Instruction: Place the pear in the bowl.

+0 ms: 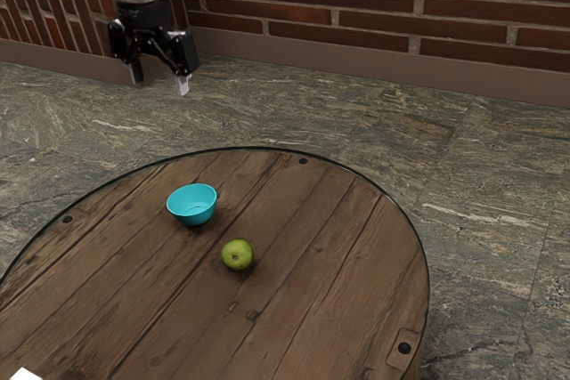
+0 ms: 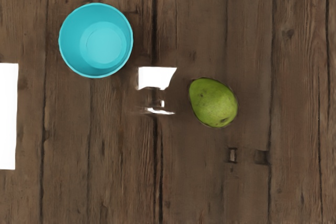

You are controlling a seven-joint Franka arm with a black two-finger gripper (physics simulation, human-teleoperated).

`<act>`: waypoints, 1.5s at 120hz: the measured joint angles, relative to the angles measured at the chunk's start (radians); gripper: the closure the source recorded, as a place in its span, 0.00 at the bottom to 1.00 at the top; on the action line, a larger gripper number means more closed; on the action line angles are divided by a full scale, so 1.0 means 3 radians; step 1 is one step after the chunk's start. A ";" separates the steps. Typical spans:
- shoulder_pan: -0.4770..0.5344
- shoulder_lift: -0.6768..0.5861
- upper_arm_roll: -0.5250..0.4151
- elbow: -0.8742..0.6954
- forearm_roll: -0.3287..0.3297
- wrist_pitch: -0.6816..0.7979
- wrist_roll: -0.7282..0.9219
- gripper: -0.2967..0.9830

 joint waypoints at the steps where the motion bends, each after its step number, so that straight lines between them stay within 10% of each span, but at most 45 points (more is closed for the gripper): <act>1: -0.0006 0.0000 -0.0001 0.0000 0.0001 -0.0001 -0.0004 0.23; 24: -0.0236 0.0512 -0.0047 -0.0004 -0.0024 0.0171 -0.0084 0.23; 56: -0.0396 0.1664 0.0065 -0.0022 -0.0619 0.0897 -0.0183 0.23; 104: -0.0372 0.1408 0.0424 -0.1213 -0.0918 0.1812 -0.0532 0.23; 144: -0.0364 0.1434 0.0471 -0.1468 -0.1306 0.2196 -0.0500 0.23; 180: -0.0365 0.1450 0.0429 -0.1470 -0.1225 0.2292 -0.0450 0.23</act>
